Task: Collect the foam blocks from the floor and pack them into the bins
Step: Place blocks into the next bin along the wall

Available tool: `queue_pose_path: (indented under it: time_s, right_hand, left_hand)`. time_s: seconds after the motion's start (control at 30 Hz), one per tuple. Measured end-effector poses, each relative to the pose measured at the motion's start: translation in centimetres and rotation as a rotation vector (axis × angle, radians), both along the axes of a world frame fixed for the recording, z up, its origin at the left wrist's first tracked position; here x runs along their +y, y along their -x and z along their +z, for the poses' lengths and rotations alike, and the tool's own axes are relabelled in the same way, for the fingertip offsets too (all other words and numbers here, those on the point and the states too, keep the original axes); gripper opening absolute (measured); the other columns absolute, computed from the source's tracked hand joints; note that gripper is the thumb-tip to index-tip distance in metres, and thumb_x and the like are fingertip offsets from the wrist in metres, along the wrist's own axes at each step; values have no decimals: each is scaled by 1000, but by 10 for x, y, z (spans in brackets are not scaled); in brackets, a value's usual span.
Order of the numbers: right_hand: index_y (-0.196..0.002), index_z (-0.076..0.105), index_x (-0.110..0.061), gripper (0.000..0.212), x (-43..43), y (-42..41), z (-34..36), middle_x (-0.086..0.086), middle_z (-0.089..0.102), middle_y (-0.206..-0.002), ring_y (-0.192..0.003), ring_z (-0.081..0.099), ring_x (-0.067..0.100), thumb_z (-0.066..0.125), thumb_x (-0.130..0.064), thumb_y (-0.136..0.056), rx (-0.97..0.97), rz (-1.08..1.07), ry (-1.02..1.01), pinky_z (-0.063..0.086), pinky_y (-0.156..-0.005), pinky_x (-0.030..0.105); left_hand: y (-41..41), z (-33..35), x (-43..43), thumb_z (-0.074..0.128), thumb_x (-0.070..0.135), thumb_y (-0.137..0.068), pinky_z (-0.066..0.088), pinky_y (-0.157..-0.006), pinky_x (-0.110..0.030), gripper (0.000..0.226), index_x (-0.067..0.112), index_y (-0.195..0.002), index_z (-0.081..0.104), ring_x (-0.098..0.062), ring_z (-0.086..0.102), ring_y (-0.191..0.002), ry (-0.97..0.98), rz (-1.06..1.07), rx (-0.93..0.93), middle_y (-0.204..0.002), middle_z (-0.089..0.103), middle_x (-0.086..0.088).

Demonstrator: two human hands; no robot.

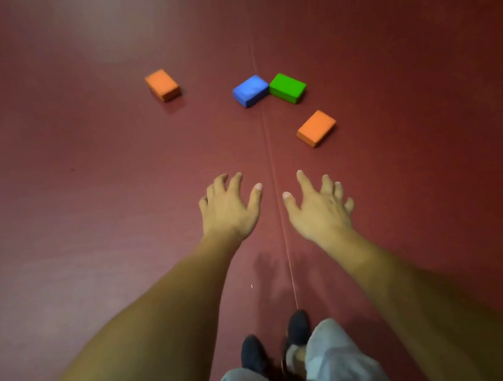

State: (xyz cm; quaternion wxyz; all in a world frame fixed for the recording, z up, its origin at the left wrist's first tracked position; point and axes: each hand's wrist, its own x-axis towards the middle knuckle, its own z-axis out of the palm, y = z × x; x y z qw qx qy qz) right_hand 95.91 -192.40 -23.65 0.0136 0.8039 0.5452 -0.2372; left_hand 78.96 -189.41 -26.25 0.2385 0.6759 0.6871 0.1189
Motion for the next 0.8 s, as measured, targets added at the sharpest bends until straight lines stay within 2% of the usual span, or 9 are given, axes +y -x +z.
queue_pose_path:
  time_s: [0.33, 0.6, 0.8]
  right_hand:
    - [-160, 11, -41, 67, 251, -113, -43, 19, 5, -168, -153, 5, 42, 30, -64, -100, 35, -185, -29, 15, -116, 65]
    - [-159, 13, -42, 70, 436, -194, -48, 19, 7, -167, -152, 9, 44, 33, -68, -97, 18, -292, 10, 22, -113, 64]
    - [-159, 13, -42, 71, 568, -251, -92, 20, 9, -166, -151, 11, 43, 35, -68, -97, 36, -417, 50, 23, -114, 63]
  left_hand:
    - [-115, -23, 271, 33, 66, -98, 23, -117, -47, 68, 27, -154, 38, -25, 28, -145, -48, -224, 109, -158, 34, -6]
    - [-200, -21, 475, 36, 65, -98, 23, -116, -46, 67, 28, -154, 37, -26, 28, -145, -47, -284, 126, -158, 34, -7]
    - [-268, -68, 624, 35, 66, -98, 21, -116, -45, 69, 28, -156, 34, -25, 25, -146, 27, -420, 154, -160, 31, -6]
